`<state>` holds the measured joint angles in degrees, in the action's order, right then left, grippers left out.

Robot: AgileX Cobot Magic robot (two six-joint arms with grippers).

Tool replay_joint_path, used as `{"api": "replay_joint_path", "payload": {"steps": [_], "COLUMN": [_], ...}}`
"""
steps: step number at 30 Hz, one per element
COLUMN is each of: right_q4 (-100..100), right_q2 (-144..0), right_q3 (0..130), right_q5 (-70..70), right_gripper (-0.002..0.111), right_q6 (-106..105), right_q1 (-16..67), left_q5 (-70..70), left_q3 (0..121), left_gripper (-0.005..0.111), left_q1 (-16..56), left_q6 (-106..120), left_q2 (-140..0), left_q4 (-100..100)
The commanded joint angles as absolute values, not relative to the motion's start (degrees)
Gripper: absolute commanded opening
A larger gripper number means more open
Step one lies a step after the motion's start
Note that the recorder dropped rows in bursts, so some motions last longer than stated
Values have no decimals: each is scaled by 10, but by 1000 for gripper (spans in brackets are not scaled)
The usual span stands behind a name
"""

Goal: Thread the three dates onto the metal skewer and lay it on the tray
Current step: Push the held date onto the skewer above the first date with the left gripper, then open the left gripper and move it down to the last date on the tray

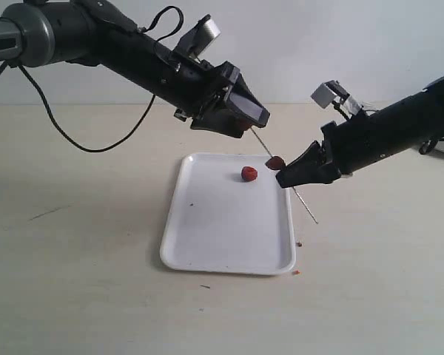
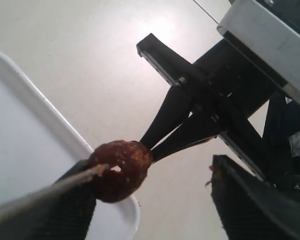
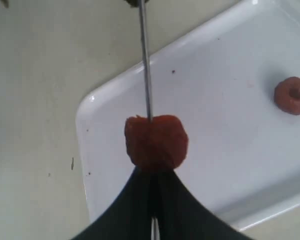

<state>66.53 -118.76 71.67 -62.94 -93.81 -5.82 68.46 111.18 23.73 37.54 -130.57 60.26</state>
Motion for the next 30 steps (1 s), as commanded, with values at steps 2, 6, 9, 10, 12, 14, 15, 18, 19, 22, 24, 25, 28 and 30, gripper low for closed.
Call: {"api": "replay_joint_path", "payload": {"steps": [2, 6, 9, 10, 12, 14, 15, 18, 19, 22, 24, 25, 28, 30], "right_q4": [741, 772, 772, 773, 777, 777, 776, 772, 769, 741, 727, 721, 716, 714], "right_q2": [-1180, -1180, -1180, -1180, -1180, -1180, -1180, -1180, -1180, -1180, -1180, -1180, -1180, -1180], "right_q3": [717, 717, 717, 717, 717, 717, 717, 717, 717, 718, 718, 718, 718, 718], "right_q5": [-619, -617, -612, -606, -592, -581, -579, -566, -555, -519, -509, -508, -509, -511], "right_gripper": [0, 0, 0, 0, 0, 0, 0, 0, 0, 0, 0, 0, 0, 0], "right_q6": [-928, -917, -914, -912, -900, -897, -897, -888, -882, -830, -798, -783, -758, -758], "right_q1": [-60, -60, -60, -60, -60, -60, -60, -60, -61, -81, -100, -111, -138, -148], "left_q5": [700, 700, 700, 700, 700, 700, 700, 700, 693, 619, 582, 564, 508, 475], "left_q3": [1113, 1113, 1113, 1113, 1113, 1113, 1113, 1113, 1113, 1113, 1113, 1113, 1113, 1113], "left_gripper": [65, 65, 65, 65, 65, 65, 65, 65, 65, 65, 65, 65, 65, 65], "left_q1": [239, 239, 235, 234, 228, 225, 224, 224, 227, 245, 262, 272, 305, 329], "left_q6": [377, 377, 377, 377, 377, 377, 377, 377, 377, 370, 351, 341, 312, 292], "left_q2": [-1306, -1305, -1305, -1305, -1305, -1305, -1305, -1305, -1305, -1305, -1306, -1306, -1307, -1311], "left_q4": [600, 573, 548, 544, 543, 543, 543, 540, 534, 454, 398, 367, 260, 185]}}
